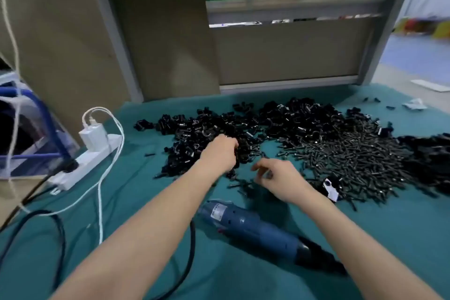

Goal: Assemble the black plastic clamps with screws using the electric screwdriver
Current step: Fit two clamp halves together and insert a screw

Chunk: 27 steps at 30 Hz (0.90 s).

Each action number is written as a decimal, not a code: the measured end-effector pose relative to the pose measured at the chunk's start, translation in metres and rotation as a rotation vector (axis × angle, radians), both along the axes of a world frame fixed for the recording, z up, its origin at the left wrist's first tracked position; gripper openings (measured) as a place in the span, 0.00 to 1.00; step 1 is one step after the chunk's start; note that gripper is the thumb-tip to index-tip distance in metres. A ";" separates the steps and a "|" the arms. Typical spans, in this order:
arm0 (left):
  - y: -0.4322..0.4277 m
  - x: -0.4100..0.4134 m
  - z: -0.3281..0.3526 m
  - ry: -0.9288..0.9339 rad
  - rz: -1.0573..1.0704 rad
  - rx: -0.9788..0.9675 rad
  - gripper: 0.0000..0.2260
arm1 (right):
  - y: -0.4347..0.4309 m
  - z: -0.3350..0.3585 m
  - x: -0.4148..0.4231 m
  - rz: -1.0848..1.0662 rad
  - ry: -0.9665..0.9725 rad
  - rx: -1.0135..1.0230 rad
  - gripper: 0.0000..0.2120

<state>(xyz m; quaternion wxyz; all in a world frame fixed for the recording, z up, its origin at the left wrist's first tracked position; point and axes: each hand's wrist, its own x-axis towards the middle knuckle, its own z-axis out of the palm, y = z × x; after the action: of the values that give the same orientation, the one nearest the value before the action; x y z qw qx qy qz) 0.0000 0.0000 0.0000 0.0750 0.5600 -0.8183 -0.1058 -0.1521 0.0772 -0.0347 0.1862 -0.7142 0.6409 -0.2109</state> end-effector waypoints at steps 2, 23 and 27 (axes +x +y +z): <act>-0.006 -0.006 -0.013 -0.134 0.009 -0.054 0.18 | -0.003 0.003 0.004 0.007 -0.019 0.096 0.13; 0.030 0.018 0.023 1.332 0.121 0.577 0.07 | 0.104 0.019 -0.019 0.284 0.547 0.316 0.33; 0.043 -0.007 -0.009 1.562 0.150 0.752 0.10 | 0.118 0.024 -0.089 0.134 0.569 0.342 0.35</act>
<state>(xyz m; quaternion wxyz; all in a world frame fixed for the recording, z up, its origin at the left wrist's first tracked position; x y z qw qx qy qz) -0.0067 0.0430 -0.0091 0.4317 0.3673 -0.4043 -0.7178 -0.2407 0.1957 -0.0107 0.1306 -0.7436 0.6447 0.1200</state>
